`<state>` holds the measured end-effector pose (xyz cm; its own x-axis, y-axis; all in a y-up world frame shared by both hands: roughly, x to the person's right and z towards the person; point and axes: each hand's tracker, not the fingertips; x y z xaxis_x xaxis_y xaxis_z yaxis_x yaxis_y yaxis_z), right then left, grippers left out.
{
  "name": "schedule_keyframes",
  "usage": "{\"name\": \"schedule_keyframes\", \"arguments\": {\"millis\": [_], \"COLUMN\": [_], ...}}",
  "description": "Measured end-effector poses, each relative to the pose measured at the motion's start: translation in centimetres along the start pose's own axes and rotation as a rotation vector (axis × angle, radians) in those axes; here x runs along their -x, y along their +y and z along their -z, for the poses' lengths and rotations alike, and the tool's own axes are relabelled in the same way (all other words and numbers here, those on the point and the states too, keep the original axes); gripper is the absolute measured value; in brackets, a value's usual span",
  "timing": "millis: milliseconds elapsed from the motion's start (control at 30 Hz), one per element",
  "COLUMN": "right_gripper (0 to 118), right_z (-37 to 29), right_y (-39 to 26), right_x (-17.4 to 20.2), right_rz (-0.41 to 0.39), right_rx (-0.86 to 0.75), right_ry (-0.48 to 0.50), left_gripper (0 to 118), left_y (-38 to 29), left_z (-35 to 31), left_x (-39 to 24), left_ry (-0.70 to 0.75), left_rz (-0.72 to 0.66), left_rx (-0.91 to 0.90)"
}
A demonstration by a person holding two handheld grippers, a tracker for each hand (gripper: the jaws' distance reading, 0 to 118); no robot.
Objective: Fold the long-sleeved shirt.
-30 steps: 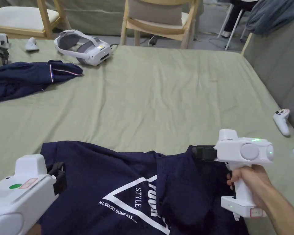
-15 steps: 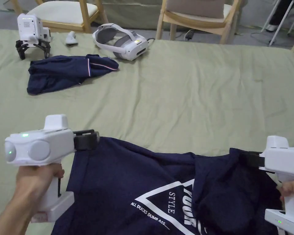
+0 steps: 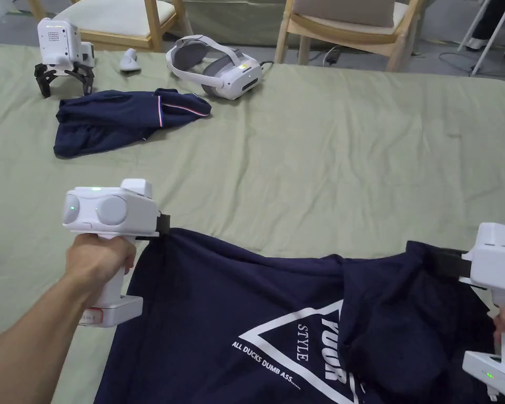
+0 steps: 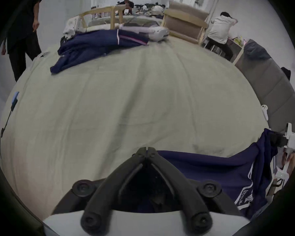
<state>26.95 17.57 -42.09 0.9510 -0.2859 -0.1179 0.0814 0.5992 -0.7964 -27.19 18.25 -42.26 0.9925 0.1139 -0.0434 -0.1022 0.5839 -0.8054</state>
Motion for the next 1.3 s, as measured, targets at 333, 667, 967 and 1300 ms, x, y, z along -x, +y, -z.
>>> {"name": "schedule_keyframes", "arguments": {"millis": [333, 667, 967, 1300], "right_gripper": [13, 12, 12, 89], "right_z": [-8.6, -17.2, -15.9, -13.9], "right_y": [-4.2, -15.3, -24.7, -24.5], "right_x": [2.4, 3.7, 1.7, 2.7], "right_rz": [-0.129, -0.23, -0.282, -0.203], "right_rx": [-0.239, -0.289, -0.087, -0.049], "right_ry": [-0.044, -0.041, -0.139, -0.18], "left_gripper": [3, 3, 3, 27], "left_y": [-5.4, -18.1, -26.1, -25.6], "left_z": [-11.4, -19.4, -18.8, -19.1], "left_x": [0.0, 0.3, 3.0, 3.1], "left_ry": [-0.093, -0.077, -0.048, -0.074], "left_rz": [0.029, 0.072, -0.021, -0.044], "left_rx": [-0.291, -0.249, -0.008, -0.036]}}
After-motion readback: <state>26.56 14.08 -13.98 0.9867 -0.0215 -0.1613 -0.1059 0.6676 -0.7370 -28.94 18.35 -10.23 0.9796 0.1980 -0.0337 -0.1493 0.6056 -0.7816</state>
